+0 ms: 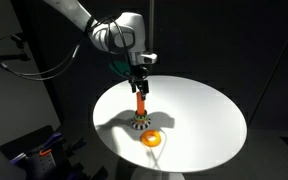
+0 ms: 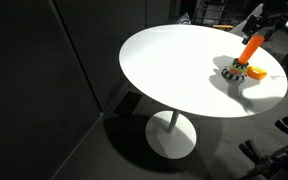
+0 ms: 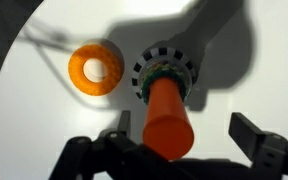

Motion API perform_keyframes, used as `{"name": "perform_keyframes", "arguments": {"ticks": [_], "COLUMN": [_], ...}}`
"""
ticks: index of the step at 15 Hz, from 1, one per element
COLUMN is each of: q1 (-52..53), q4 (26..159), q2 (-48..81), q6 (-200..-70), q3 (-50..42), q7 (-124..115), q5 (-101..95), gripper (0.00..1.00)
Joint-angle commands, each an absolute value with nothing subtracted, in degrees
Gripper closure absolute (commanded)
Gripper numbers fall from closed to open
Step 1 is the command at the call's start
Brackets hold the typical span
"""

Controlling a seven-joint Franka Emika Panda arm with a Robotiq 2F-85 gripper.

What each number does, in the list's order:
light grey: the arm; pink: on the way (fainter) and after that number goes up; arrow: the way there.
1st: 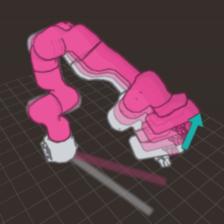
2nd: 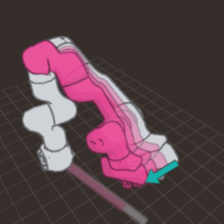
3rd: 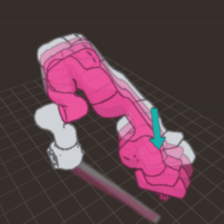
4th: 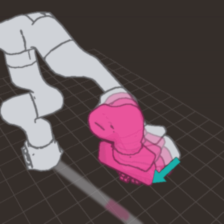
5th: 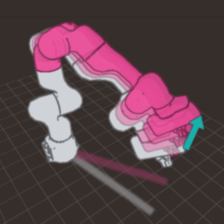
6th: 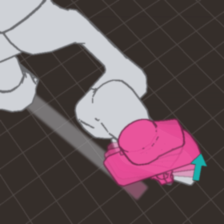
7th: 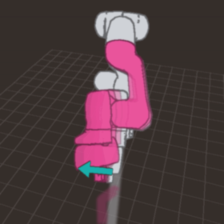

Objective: Place the dark green ring on the stack

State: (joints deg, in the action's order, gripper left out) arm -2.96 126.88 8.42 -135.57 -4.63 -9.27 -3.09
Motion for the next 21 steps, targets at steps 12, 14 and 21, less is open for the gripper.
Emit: {"name": "perform_keyframes", "arguments": {"ticks": [12,14,21], "q1": [-1.16,-1.18,-1.11], "q4": [130.07,128.64,128.87], "q2": [-2.52,-0.42,-0.19], "q6": [-124.97,-125.30,-125.33], "q3": [-1.57,-1.53,-1.47], "q7": [-3.55,-4.94,-4.94], "q5": [-1.68,-1.77,-1.77], "gripper": [0.00,0.00,0.00]}}
